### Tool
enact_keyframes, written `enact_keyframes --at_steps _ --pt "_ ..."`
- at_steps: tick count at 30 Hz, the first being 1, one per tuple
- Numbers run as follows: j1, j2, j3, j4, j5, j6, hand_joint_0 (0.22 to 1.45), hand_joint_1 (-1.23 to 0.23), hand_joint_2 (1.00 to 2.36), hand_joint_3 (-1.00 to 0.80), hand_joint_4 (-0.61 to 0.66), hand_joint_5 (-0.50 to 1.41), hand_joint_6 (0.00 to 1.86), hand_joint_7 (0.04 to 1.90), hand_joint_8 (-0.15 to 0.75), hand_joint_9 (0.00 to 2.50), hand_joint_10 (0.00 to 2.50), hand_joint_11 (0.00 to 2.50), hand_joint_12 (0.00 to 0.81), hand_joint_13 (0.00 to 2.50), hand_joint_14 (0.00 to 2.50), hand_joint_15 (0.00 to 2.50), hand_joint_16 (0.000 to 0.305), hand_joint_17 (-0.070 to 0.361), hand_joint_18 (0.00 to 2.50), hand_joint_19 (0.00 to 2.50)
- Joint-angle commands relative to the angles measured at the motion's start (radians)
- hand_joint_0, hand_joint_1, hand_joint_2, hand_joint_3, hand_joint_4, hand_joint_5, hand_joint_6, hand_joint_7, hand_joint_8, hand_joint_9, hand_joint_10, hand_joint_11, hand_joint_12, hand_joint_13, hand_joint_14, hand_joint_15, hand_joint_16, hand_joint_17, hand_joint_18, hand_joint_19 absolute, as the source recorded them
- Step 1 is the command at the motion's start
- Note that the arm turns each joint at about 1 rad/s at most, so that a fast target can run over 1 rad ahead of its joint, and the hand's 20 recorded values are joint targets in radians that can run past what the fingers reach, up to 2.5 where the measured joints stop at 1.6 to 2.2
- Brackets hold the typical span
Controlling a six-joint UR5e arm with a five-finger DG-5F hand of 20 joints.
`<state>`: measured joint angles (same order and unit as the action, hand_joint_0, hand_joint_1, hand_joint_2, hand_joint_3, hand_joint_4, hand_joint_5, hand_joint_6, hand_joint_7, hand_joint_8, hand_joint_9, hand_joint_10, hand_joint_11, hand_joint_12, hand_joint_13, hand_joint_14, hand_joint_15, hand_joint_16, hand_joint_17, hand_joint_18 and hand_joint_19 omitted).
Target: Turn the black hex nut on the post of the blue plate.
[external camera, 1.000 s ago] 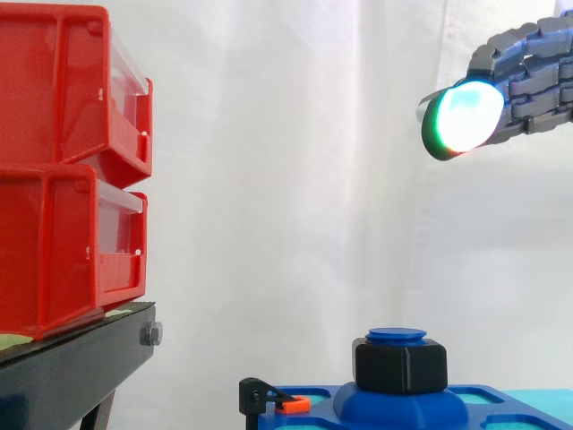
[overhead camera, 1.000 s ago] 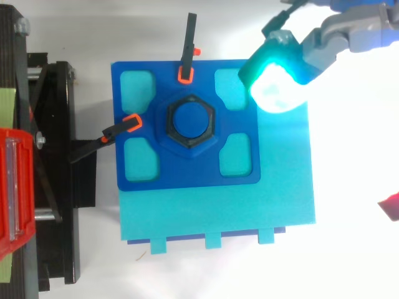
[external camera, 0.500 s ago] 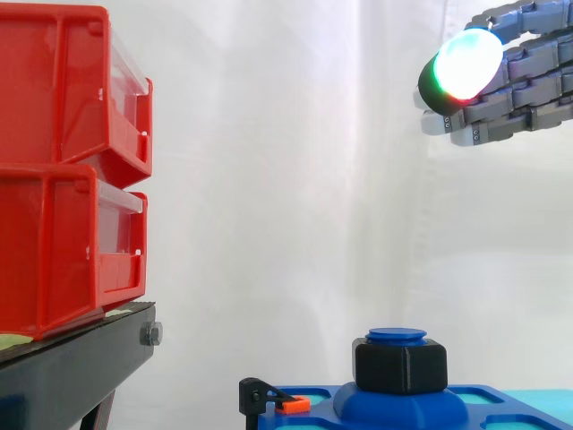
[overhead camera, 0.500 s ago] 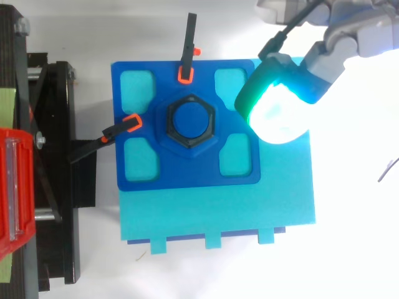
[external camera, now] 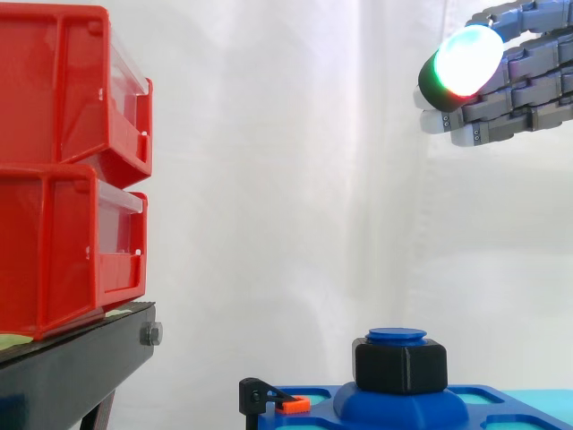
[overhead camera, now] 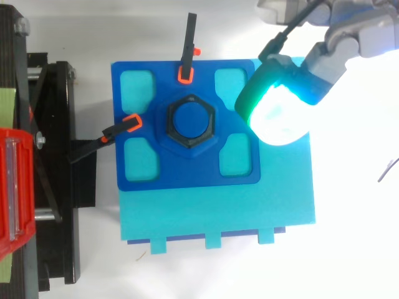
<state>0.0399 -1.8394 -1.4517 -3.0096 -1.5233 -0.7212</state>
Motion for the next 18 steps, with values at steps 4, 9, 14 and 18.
enact_keyframes --at_steps 4,9,14,18 --pt "0.000 0.000 0.001 0.000 0.000 0.000 0.42 -0.37 1.00 -0.50 0.03 -0.28 0.50 0.71 0.147 0.00 0.00 0.00 0.343 0.00 0.00 0.01 0.060 0.136 0.00 0.07" --pt "0.000 0.000 0.001 0.000 0.000 0.000 0.43 -0.38 1.00 -0.50 0.02 -0.26 0.50 0.73 0.146 0.00 0.00 0.00 0.340 0.00 0.00 0.00 0.058 0.131 0.00 0.07" --pt "0.000 0.000 -0.001 0.000 0.000 0.000 0.44 -0.38 1.00 -0.50 0.02 -0.26 0.50 0.71 0.139 0.00 0.00 0.00 0.330 0.00 0.00 0.00 0.058 0.130 0.00 0.04" --pt "0.000 0.000 -0.001 0.000 0.000 -0.001 0.44 -0.38 1.00 -0.50 0.04 -0.26 0.50 0.68 0.140 0.00 0.00 0.00 0.330 0.00 0.00 0.00 0.058 0.131 0.00 0.04"
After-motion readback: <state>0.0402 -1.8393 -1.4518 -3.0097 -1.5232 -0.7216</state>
